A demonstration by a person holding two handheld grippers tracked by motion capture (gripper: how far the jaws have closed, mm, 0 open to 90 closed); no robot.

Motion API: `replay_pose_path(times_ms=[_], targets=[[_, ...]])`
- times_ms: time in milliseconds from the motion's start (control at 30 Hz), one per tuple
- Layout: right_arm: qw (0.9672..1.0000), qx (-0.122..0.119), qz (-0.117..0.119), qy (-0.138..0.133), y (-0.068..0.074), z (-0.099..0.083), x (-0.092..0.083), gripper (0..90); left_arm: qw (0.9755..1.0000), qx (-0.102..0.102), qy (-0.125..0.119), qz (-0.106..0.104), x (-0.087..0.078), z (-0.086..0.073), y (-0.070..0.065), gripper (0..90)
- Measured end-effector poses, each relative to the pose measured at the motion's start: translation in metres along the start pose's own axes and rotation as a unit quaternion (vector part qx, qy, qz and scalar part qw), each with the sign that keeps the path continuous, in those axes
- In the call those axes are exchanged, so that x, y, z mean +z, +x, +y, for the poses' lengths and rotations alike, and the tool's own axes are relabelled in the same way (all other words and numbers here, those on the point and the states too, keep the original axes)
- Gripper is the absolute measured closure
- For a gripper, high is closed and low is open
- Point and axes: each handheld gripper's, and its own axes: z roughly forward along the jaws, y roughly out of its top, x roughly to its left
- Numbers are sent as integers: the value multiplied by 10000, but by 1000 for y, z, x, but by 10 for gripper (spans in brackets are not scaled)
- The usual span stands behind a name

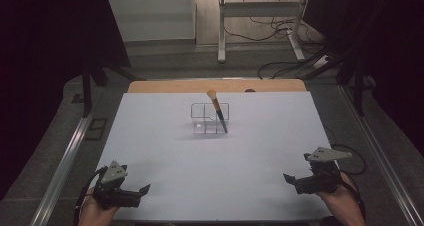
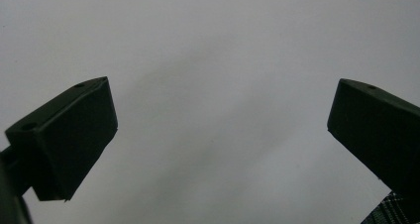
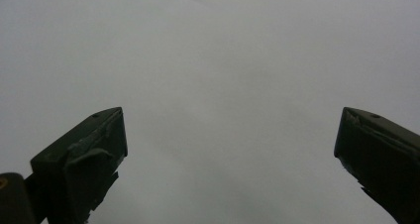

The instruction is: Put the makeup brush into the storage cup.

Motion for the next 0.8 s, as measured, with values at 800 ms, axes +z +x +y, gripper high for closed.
replay_pose_path(times_ms=[800], targets=[[9995, 203, -207, 84, -11, -20, -16, 4, 10000, -7, 8, 9, 0, 0, 0, 0]])
